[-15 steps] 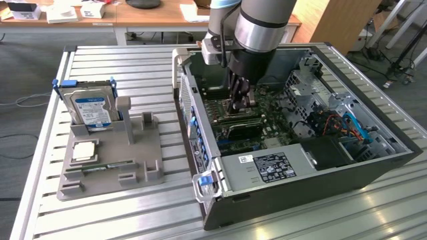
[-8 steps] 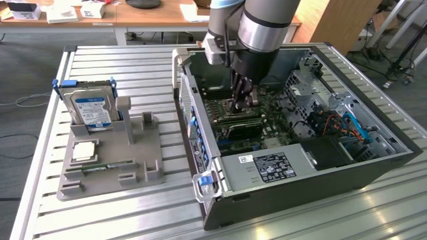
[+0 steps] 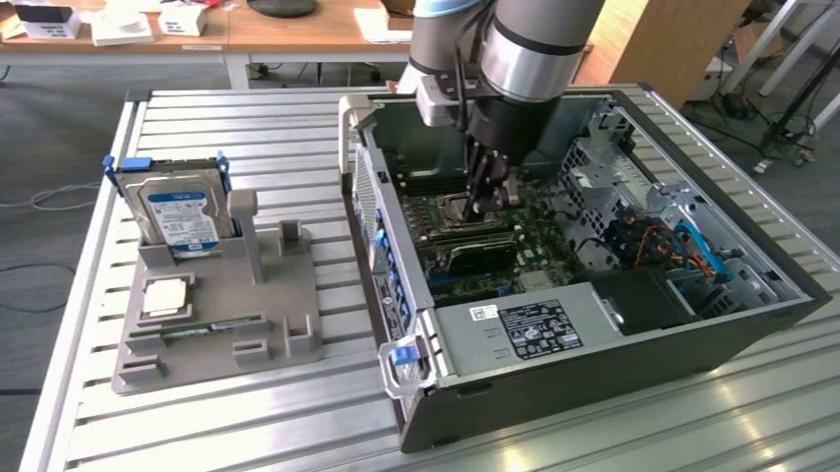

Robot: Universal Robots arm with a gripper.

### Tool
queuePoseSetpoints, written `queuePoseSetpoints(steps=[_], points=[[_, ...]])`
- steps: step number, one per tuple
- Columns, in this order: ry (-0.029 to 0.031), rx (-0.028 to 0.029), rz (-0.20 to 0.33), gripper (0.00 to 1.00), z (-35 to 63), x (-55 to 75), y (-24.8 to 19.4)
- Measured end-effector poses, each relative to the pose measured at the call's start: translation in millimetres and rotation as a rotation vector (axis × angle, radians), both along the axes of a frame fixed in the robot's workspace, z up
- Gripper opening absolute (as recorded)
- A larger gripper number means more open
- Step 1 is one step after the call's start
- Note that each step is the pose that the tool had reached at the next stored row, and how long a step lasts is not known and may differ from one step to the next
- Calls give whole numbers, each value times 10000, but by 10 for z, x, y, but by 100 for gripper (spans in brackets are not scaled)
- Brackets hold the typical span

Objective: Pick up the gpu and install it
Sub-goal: 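Press down on the gpu until it lock into place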

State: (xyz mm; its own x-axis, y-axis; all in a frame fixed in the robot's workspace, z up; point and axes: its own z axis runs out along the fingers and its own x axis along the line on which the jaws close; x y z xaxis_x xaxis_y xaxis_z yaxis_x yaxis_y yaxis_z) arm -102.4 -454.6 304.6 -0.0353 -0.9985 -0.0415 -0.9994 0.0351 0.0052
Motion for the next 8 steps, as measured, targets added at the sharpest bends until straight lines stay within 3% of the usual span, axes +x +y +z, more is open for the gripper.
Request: queuePoseSetpoints(steps=[8], points=[[-1, 1, 0, 11, -1, 11, 0]])
